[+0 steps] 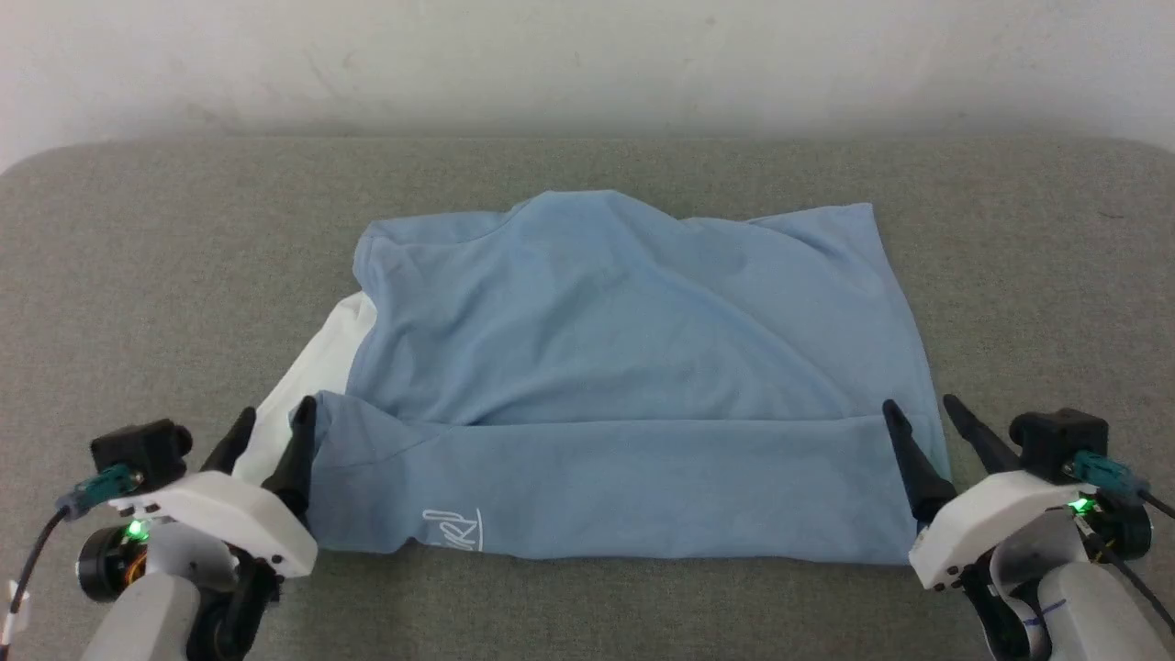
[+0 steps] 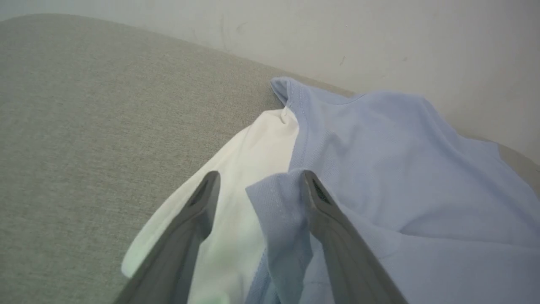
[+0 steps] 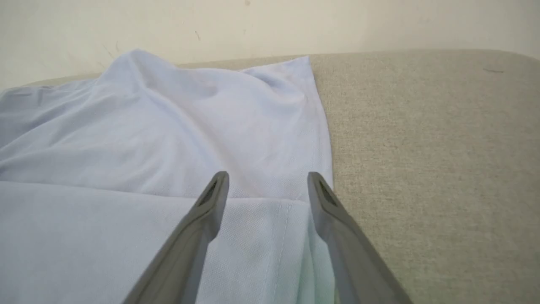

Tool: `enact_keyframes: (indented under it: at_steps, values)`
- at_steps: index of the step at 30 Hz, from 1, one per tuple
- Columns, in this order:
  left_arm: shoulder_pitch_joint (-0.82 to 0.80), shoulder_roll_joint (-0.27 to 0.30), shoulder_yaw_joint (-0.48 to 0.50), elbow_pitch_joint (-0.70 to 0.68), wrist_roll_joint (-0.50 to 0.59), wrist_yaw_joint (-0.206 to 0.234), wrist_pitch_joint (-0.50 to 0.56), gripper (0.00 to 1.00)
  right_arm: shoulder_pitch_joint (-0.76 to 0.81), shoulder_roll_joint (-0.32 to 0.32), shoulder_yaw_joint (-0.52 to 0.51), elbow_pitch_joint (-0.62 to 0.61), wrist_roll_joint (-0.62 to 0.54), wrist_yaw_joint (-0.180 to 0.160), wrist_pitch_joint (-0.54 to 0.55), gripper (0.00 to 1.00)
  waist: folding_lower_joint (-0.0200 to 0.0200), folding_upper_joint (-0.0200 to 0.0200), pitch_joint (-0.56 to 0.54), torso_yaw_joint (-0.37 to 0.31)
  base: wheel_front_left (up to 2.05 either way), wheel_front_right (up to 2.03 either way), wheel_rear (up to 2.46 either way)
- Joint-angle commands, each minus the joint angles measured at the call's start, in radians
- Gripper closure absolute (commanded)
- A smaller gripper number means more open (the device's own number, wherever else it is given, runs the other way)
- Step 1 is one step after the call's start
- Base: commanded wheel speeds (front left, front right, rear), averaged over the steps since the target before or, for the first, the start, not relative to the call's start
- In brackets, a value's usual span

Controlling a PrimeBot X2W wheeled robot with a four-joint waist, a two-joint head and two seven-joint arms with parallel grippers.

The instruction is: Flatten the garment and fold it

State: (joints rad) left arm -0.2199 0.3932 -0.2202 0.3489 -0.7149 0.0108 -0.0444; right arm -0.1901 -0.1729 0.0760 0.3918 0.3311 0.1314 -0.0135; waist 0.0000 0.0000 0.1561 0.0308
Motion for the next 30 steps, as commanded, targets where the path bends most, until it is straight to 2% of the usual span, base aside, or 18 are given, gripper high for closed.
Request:
enact_keyframes:
  at_steps: [1, 5, 12, 15, 21, 30]
  values:
    - [0.023, 0.016, 0.016, -0.015, -0.012, 0.008, -0.005, 0.00, 0.020, 0.001, -0.011, -0.022, -0.018, -0.001, -0.033, 0.00, 0.0000, 0.0000, -0.020, 0.000, 0.00, 0.00, 0.00]
    - [0.069, 0.073, 0.045, -0.084, -0.029, 0.032, 0.051, 0.00, 0.075, 0.027, -0.055, -0.109, -0.069, -0.001, -0.092, 0.00, 0.0000, 0.0000, -0.041, -0.002, 0.00, 0.00, 0.00]
    - [0.166, 0.177, 0.036, -0.263, -0.094, 0.057, 0.298, 0.00, 0.171, 0.082, -0.069, -0.321, -0.135, -0.001, -0.070, 0.00, 0.0000, 0.0000, -0.061, -0.022, 0.00, 0.00, 0.00]
    - [0.199, 0.201, 0.024, -0.294, -0.144, 0.058, 0.406, 0.00, 0.201, 0.098, -0.059, -0.394, -0.146, -0.001, -0.047, 0.00, 0.0000, 0.0000, -0.060, -0.034, 0.00, 0.00, 0.00]
    - [0.190, 0.194, -0.003, -0.232, -0.180, 0.061, 0.486, 0.00, 0.234, 0.113, -0.049, -0.482, -0.144, -0.001, -0.011, 0.00, 0.0000, 0.0000, -0.041, -0.059, 0.00, 0.00, 0.00]
    - [0.086, 0.142, -0.110, -0.025, -0.163, 0.037, 0.596, 0.00, 0.228, 0.115, -0.056, -0.502, -0.114, -0.001, 0.040, 0.00, 0.0000, 0.0000, -0.018, -0.086, 0.00, 0.00, 0.00]
